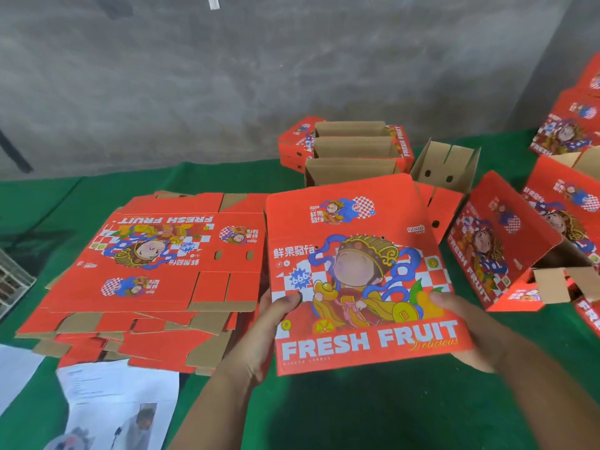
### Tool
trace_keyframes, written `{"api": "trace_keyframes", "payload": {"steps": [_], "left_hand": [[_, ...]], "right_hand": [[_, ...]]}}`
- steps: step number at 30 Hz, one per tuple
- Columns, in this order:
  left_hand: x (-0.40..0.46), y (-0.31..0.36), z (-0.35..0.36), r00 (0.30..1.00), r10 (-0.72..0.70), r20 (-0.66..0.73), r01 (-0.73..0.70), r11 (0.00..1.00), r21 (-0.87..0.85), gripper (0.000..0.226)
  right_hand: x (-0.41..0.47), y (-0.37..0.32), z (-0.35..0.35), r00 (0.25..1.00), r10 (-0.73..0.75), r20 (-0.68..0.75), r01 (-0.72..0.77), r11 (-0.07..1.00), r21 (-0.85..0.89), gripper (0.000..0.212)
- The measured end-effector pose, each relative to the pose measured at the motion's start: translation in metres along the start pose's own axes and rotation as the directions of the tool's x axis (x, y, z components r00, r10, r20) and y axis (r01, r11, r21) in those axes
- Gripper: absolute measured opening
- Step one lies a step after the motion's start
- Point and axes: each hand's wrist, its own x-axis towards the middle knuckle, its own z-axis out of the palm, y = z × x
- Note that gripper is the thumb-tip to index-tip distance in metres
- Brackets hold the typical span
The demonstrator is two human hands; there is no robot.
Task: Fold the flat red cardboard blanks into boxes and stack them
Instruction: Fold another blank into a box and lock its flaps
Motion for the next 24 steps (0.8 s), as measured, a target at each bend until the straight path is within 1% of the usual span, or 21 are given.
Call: {"api": "trace_keyframes", "payload": {"steps": [1, 2, 3, 4, 5, 6, 7, 8, 9, 10, 11, 13, 15, 16, 17, 18, 19, 20, 21, 23, 24], "left_hand": [[0.001, -0.001, 0.004, 0.991, 0.018, 0.134, -0.013, 0.999, -0.033, 0.050], [-0.003, -0.003, 0.010, 0.985, 0.059, 0.159, -0.060, 0.998, 0.001, 0.064], [0.000, 0.001, 0.014, 0.993, 0.052, 0.103, -0.056, 0.998, 0.040, 0.090], [0.003, -0.003, 0.006, 0.996, 0.006, 0.083, -0.011, 0.998, 0.057, 0.116], [0.007, -0.005, 0.003, 0.991, 0.000, 0.136, -0.006, 0.999, 0.038, 0.110], [0.008, -0.005, -0.001, 0.985, -0.007, 0.174, 0.000, 0.999, 0.039, 0.094], [0.015, -0.009, -0.007, 0.985, -0.019, 0.174, 0.012, 0.999, 0.042, 0.094], [0.024, -0.013, -0.016, 0.986, -0.035, 0.165, 0.020, 0.996, 0.088, 0.109], [0.030, -0.016, -0.019, 0.990, -0.069, 0.127, 0.052, 0.990, 0.135, 0.123], [0.036, -0.020, -0.021, 0.988, -0.124, 0.090, 0.103, 0.973, 0.204, 0.127], [0.039, -0.025, -0.024, 0.984, -0.171, 0.046, 0.151, 0.947, 0.283, 0.123], [0.046, -0.033, -0.036, 0.980, -0.195, 0.029, 0.169, 0.910, 0.378, 0.116], [0.047, -0.033, -0.040, 0.970, -0.241, 0.020, 0.200, 0.848, 0.491, 0.108], [0.047, -0.031, -0.042, 0.967, -0.256, -0.021, 0.226, 0.810, 0.541, 0.110], [0.049, -0.029, -0.041, 0.970, -0.233, -0.064, 0.226, 0.784, 0.578, 0.113], [0.049, -0.028, -0.041, 0.975, -0.209, -0.079, 0.216, 0.787, 0.578, 0.112], [0.048, -0.028, -0.039, 0.983, -0.170, -0.074, 0.182, 0.813, 0.552, 0.105], [0.046, -0.027, -0.035, 0.992, -0.107, -0.072, 0.128, 0.838, 0.530, 0.095], [0.045, -0.028, -0.030, 0.997, -0.027, -0.074, 0.061, 0.856, 0.513, 0.088], [0.050, -0.037, -0.022, 0.991, 0.081, -0.102, -0.019, 0.864, 0.503, 0.075], [0.053, -0.041, -0.020, 0.986, 0.128, -0.110, -0.059, 0.873, 0.485, 0.065]], "right_hand": [[-0.001, -0.002, 0.000, 1.000, 0.030, 0.000, -0.030, 0.999, 0.015, 0.080], [0.002, -0.003, 0.000, 0.996, 0.086, -0.007, -0.086, 0.996, 0.038, 0.078], [0.002, -0.004, 0.003, 0.992, 0.124, -0.013, -0.123, 0.991, 0.047, 0.074], [0.004, -0.006, 0.003, 0.985, 0.171, 0.017, -0.172, 0.981, 0.091, 0.072], [0.005, -0.009, 0.002, 0.972, 0.234, -0.030, -0.229, 0.966, 0.121, 0.074], [0.007, -0.012, -0.001, 0.950, 0.300, -0.085, -0.288, 0.949, 0.129, 0.078], [0.007, -0.015, -0.003, 0.926, 0.348, -0.149, -0.331, 0.935, 0.126, 0.083], [0.008, -0.016, -0.006, 0.913, 0.363, -0.186, -0.343, 0.930, 0.130, 0.089], [0.009, -0.017, -0.008, 0.910, 0.353, -0.217, -0.329, 0.934, 0.137, 0.094], [0.008, -0.019, -0.006, 0.922, 0.305, -0.237, -0.274, 0.949, 0.156, 0.096], [0.010, -0.019, -0.004, 0.936, 0.239, -0.260, -0.191, 0.961, 0.200, 0.095], [0.014, -0.021, 0.003, 0.943, 0.094, -0.321, -0.005, 0.964, 0.265, 0.082], [0.015, -0.023, 0.014, 0.946, -0.016, -0.324, 0.093, 0.971, 0.222, 0.078], [0.013, -0.023, 0.016, 0.942, -0.056, -0.331, 0.106, 0.985, 0.136, 0.080], [0.011, -0.022, 0.018, 0.936, -0.131, -0.326, 0.134, 0.991, -0.012, 0.078], [0.007, -0.023, 0.022, 0.931, -0.209, -0.299, 0.154, 0.968, -0.198, 0.074], [0.005, -0.022, 0.025, 0.934, -0.249, -0.255, 0.140, 0.915, -0.380, 0.076], [0.006, -0.021, 0.026, 0.940, -0.248, -0.234, 0.104, 0.863, -0.495, 0.081], [0.008, -0.020, 0.025, 0.946, -0.224, -0.233, 0.071, 0.847, -0.526, 0.085], [0.014, -0.022, 0.025, 0.951, -0.158, -0.267, 0.009, 0.875, -0.484, 0.087], [0.017, -0.024, 0.025, 0.942, -0.140, -0.304, -0.024, 0.877, -0.479, 0.092]]}}
